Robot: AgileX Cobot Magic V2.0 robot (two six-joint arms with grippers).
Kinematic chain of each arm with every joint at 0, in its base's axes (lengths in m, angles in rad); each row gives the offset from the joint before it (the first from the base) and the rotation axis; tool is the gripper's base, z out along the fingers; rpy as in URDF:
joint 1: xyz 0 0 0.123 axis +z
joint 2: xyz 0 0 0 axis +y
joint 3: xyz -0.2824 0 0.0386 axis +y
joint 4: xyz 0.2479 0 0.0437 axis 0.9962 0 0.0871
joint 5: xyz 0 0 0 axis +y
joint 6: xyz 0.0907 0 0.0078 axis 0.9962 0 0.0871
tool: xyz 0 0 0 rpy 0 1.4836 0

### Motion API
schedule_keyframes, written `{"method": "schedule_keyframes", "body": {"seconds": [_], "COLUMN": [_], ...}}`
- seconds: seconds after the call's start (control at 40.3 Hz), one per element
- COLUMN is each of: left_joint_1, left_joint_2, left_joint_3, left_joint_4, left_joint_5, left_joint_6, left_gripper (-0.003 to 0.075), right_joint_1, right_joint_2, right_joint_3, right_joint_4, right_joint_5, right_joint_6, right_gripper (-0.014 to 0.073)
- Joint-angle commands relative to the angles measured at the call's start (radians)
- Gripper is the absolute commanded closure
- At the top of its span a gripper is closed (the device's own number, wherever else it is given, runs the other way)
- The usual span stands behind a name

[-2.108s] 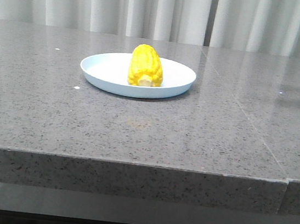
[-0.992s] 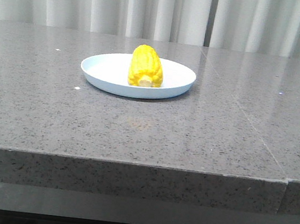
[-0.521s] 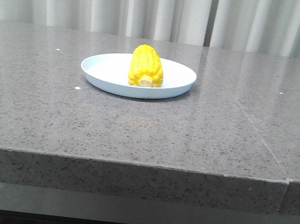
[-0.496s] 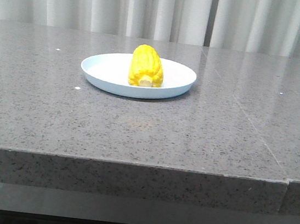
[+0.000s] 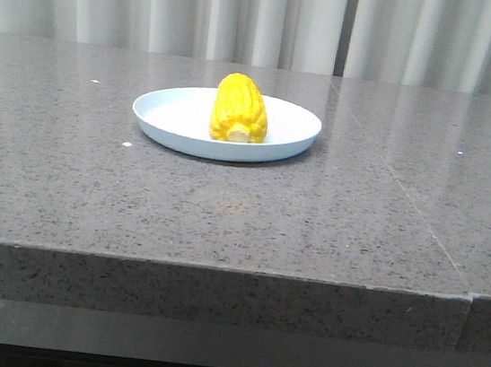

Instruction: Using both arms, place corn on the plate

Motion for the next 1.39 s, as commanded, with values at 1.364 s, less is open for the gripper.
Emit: {"method": "schedule_keyframes", "body": {"seconds": [1.364], "left_joint_1": [0.107], "left_joint_2": [-0.185], "left_joint_3": [0.389], "left_joint_4": [-0.005], "left_joint_5": [-0.419], "left_joint_6": [-0.003], "left_gripper": [0.0741], "right_joint_1": [-0.002], "right_joint_2": [0.011], "right_joint_3": [-0.026], "right_joint_4": [-0.012], "right_joint_5": [-0.085], "right_joint_6": [-0.009], "right_gripper": [0.0715]}}
